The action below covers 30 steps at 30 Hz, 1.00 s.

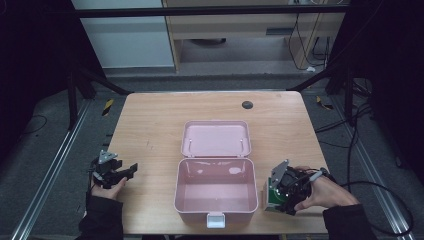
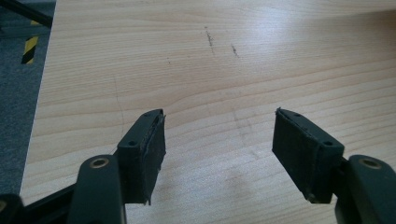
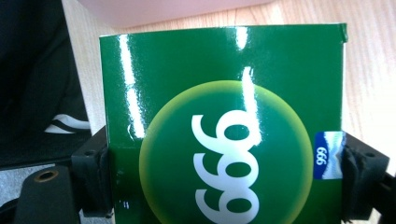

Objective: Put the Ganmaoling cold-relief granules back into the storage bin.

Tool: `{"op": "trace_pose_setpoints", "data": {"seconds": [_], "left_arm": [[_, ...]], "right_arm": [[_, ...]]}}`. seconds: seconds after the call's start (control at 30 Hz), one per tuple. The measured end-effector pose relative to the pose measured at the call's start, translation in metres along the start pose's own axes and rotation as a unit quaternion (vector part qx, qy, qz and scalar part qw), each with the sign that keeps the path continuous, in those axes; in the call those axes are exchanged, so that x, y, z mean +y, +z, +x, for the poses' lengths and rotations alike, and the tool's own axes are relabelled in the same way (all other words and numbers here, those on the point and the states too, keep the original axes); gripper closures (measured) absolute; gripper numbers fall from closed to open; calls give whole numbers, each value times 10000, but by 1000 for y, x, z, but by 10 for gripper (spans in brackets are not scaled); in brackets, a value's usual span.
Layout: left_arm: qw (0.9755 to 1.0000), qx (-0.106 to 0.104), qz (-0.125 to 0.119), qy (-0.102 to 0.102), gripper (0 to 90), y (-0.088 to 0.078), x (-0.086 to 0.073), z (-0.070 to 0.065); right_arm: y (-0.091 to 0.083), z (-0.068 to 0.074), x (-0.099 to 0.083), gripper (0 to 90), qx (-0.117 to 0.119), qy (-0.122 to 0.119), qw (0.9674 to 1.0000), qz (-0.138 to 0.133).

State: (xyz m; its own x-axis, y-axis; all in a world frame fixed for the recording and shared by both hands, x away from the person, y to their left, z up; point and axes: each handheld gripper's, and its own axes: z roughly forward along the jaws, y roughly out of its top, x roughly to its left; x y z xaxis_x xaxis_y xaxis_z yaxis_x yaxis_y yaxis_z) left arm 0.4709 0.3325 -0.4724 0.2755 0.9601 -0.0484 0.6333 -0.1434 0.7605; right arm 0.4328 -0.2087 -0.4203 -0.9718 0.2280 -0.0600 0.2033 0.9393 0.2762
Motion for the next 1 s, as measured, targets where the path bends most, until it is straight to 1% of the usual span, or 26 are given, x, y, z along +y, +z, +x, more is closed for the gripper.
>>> {"op": "trace_pose_setpoints", "data": {"seconds": [0.03,0.1,0.2,0.23,0.27,0.33,0.53,0.57,0.7,0.9,1.0], "left_arm": [[10000,2,3,2,338,0,0,0],[10000,0,8,5,337,0,0,0],[10000,2,9,5,337,0,0,0],[10000,2,10,7,337,0,0,0],[10000,1,10,10,337,0,0,0],[10000,2,9,5,337,0,0,0],[10000,1,10,9,337,0,0,0],[10000,0,11,9,337,0,0,0],[10000,3,17,24,337,0,0,0],[10000,1,19,22,337,0,0,0],[10000,-1,18,23,337,0,0,0]], "right_arm": [[-2,0,0,155,-12,-31,10000,-25],[-7,1,0,155,-30,18,10000,-74],[-13,1,0,156,-67,14,9999,-126],[-13,1,0,156,-67,14,9999,-126],[-17,1,0,156,-79,66,9998,-148],[-18,1,0,156,-92,40,9998,-156],[-31,1,2,157,-148,64,9996,-213],[-35,1,2,157,-176,49,9995,-246],[-40,1,4,157,-201,37,9995,-258],[-54,0,9,157,-273,29,9991,-308],[-61,0,11,158,-331,50,9987,-383]]}}
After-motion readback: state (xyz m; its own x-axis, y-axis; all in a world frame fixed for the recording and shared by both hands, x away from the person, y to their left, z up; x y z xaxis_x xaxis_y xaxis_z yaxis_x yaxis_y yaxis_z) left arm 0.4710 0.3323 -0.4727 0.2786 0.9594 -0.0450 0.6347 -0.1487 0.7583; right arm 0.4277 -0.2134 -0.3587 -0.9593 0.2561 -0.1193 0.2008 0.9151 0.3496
